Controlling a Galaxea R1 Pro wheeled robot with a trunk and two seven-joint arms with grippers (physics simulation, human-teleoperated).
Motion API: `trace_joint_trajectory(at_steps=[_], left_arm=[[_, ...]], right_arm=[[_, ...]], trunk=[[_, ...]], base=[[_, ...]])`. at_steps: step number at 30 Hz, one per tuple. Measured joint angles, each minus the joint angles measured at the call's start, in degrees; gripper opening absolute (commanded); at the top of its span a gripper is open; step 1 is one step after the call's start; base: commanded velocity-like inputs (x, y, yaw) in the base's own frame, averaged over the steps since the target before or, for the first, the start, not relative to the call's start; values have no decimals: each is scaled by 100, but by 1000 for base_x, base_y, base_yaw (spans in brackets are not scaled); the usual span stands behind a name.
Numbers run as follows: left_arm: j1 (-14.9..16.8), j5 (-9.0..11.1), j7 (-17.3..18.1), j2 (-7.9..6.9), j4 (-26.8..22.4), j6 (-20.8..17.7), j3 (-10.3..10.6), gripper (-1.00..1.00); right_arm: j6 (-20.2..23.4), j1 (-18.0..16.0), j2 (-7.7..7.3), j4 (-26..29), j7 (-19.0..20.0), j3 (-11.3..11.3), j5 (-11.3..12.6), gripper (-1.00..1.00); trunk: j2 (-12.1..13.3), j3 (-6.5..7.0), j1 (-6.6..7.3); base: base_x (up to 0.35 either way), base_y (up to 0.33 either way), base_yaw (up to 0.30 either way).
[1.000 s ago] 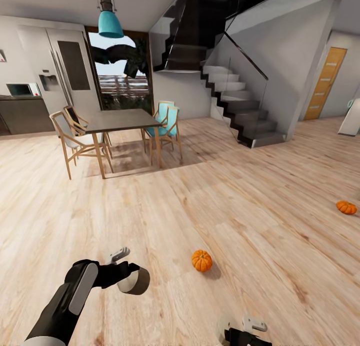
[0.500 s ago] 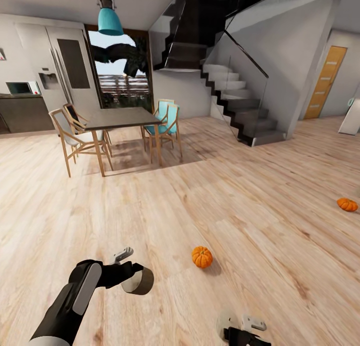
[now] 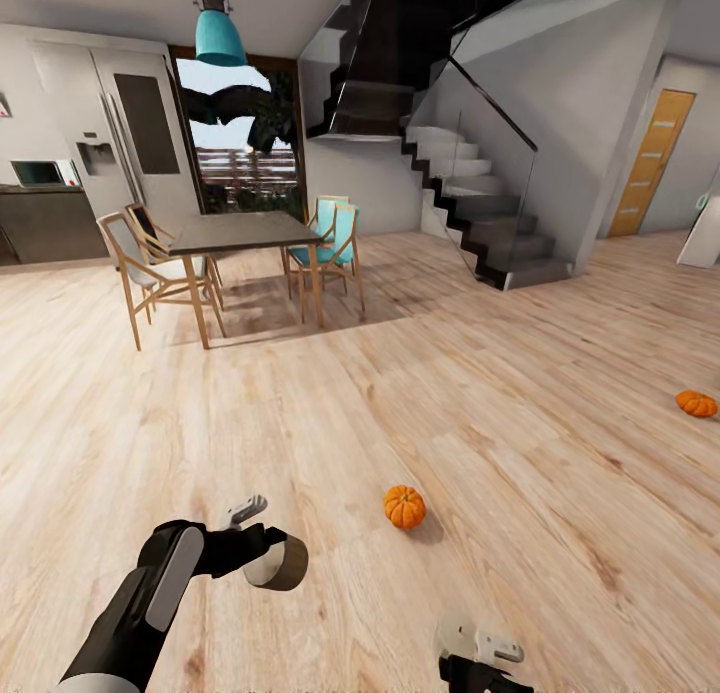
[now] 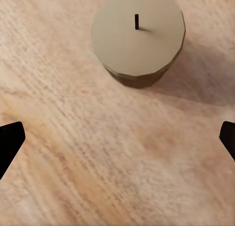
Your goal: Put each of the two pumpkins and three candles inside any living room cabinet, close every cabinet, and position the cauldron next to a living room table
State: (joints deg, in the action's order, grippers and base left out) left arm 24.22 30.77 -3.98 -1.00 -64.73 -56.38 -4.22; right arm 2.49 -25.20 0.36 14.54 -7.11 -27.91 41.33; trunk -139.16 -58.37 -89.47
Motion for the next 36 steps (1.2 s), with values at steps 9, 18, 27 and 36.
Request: trace_joint_trajectory(at_steps=[9, 18, 27, 36], left_arm=[[-19, 873, 326, -128, -491, -48, 31, -100], [-81, 3333, 2678, -1577, -936, -83, 1038, -100], [-88, 3546, 3359, -1742, -931, -63, 1198, -100], [-88, 3529, 3354, -1719, -917, -48, 1324, -100]], right_arm=[[-1, 0, 3, 0, -2, 0, 0, 100], [-1, 0, 3, 0, 0, 1, 0, 100], [-1, 0, 3, 0, 0, 1, 0, 100], [-5, 0, 3, 0, 0, 1, -6, 100]], trunk=[[-362, -161, -197], [-416, -356, -242], [-416, -357, -241], [-416, -357, -240]], base=[[0, 0, 0], [0, 0, 0], [24, 0, 0], [138, 0, 0]])
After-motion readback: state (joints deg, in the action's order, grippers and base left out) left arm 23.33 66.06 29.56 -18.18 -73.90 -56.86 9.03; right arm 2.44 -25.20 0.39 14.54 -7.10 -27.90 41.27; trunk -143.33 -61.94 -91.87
